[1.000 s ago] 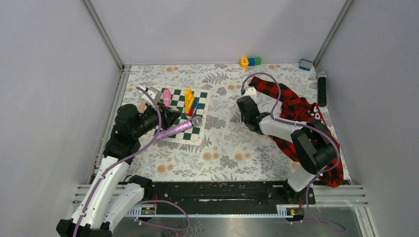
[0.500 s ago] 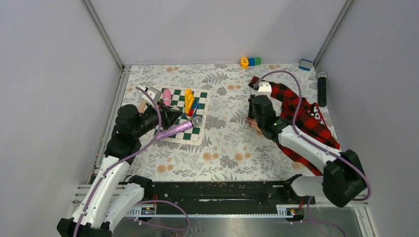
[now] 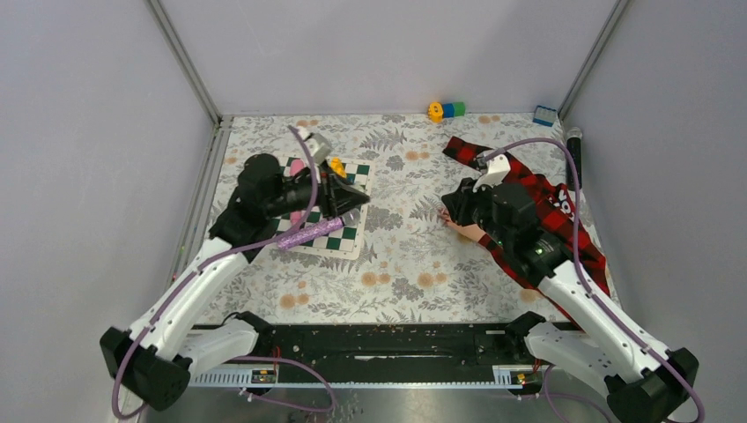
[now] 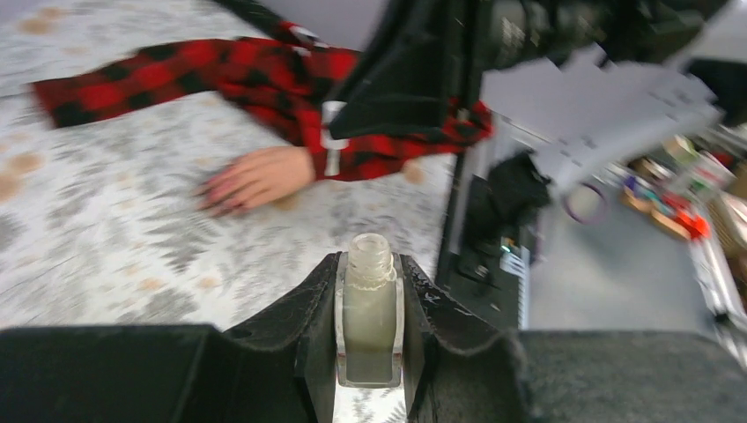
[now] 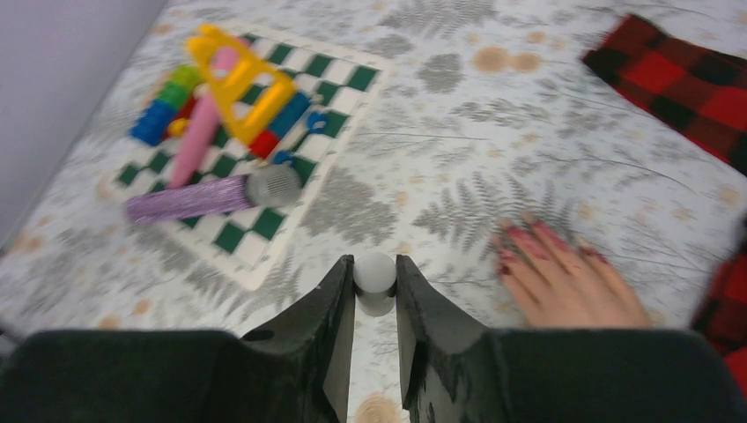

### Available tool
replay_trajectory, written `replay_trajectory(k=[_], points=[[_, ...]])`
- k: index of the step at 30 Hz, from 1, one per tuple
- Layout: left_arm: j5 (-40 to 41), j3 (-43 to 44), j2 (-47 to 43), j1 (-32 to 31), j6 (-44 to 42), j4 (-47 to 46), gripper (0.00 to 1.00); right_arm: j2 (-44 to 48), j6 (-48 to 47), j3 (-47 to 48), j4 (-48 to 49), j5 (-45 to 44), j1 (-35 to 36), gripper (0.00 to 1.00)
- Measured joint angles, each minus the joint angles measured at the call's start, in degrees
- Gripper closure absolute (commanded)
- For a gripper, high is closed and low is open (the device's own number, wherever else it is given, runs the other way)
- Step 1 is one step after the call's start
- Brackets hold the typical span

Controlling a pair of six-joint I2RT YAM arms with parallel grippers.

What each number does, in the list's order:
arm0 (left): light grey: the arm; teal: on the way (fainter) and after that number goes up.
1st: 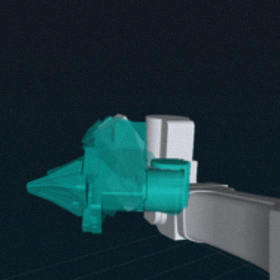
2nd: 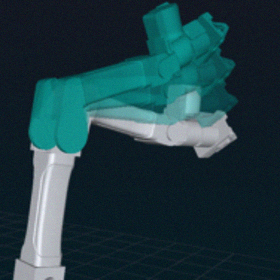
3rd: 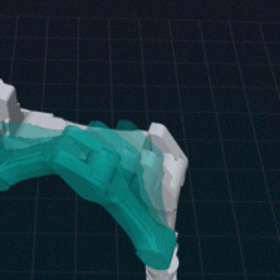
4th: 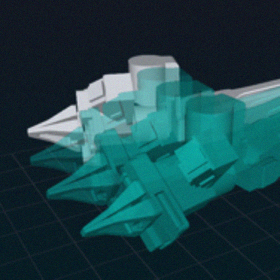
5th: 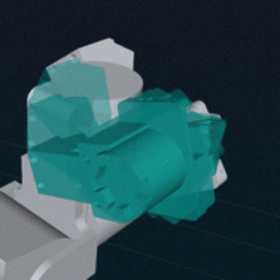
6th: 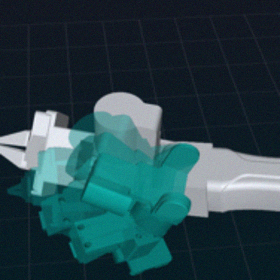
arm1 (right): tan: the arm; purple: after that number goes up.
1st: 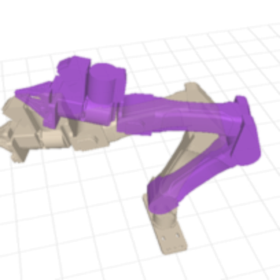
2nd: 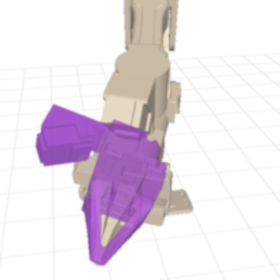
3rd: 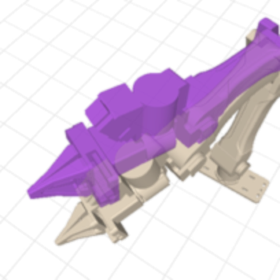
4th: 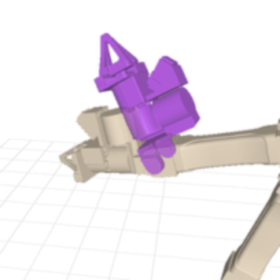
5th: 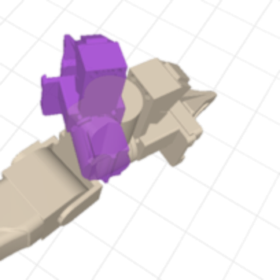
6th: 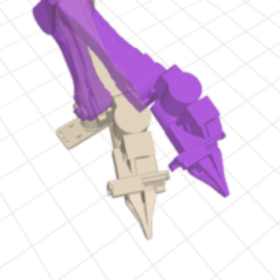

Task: Paint the nails
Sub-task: Close the nail polish bottle.

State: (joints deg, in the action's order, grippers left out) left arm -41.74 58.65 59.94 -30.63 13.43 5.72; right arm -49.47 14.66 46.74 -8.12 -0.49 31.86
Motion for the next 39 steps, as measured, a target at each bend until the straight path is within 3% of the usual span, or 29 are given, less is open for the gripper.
replay_trajectory(k=[8,18,25,39], points=[[-12.1,-0.7,3.0,-7.2,-3.7,1.6,1.00,4.7,3.2,2.3,1.8,21.4,0.0,1.00],[-19.3,-0.7,2.7,-11.6,-7.0,5.3,1.00,7.1,13.2,2.1,17.7,34.7,0.0,1.00],[-19.3,-0.7,2.6,-12.5,-6.4,4.8,1.00,5.2,18.3,1.8,25.8,39.3,2.1,1.00],[-19.0,-1.3,1.2,-12.5,-2.8,-0.3,1.00,3.2,18.1,2.0,26.4,40.7,5.8,1.00]])
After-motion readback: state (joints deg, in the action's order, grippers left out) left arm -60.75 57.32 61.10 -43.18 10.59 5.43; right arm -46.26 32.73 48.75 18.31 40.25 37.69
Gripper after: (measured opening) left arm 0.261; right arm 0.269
